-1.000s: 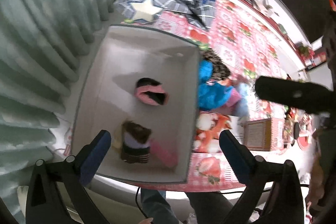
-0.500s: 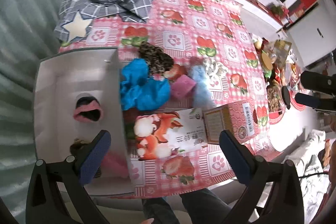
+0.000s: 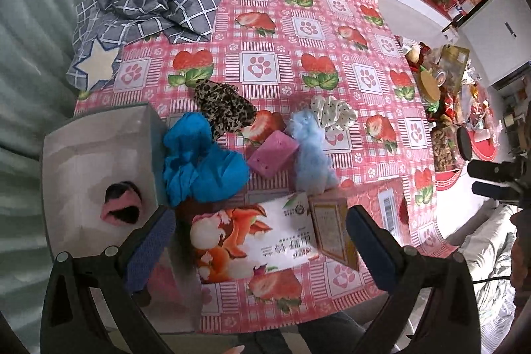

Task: Organize soft objects
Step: 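Move both grippers out of the box back to the pile of soft items, then grasp the leopard-print cloth with the left gripper while the right grasps the cream polka-dot cloth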

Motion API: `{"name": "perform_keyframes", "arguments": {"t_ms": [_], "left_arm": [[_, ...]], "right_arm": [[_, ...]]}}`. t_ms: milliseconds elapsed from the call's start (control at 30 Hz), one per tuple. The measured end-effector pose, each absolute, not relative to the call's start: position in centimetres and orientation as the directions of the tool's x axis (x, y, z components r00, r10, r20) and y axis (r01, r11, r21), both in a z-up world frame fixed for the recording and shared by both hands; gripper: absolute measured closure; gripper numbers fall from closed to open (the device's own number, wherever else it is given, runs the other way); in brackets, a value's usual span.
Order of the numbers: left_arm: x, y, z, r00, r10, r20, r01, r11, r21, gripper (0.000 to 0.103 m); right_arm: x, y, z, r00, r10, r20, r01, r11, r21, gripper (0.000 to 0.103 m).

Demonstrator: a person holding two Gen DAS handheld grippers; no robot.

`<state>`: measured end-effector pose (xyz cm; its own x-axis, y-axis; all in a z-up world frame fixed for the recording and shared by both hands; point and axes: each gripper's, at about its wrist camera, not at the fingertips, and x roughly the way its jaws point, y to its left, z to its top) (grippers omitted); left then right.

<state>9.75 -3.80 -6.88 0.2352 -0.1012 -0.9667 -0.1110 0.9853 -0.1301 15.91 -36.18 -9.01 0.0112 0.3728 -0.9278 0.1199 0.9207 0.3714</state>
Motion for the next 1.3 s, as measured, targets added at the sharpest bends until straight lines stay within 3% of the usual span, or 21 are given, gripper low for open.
{"name": "perform_keyframes", "arguments": {"t_ms": [533, 900, 1300], "left_arm": [[15.4, -5.0, -10.1, 0.15, -0.065, -0.987, -0.101, 0.992, -0.081, 0.0], [21.9, -2.2, -13.0, 0.113, 0.004, -0.994, -0.2, 0.98, -0.019, 0.0], [28.2, -0.9, -21.8, -0.049, 0.052, -0.997, -0.279, 0.958, 0.064, 0.0]], "right_arm": [[19.5, -35.0, -16.8, -0.158, 0.307, -0.939, 0.069, 0.952, 0.299, 0.0], [25.6, -26.3, -19.5, -0.099, 0.275, -0.956, -0.115, 0.951, 0.286, 0.0], [28.4, -22.4, -25.1, -0.068, 0.084, -0.994, -0.265, 0.959, 0.099, 0.0]]}}
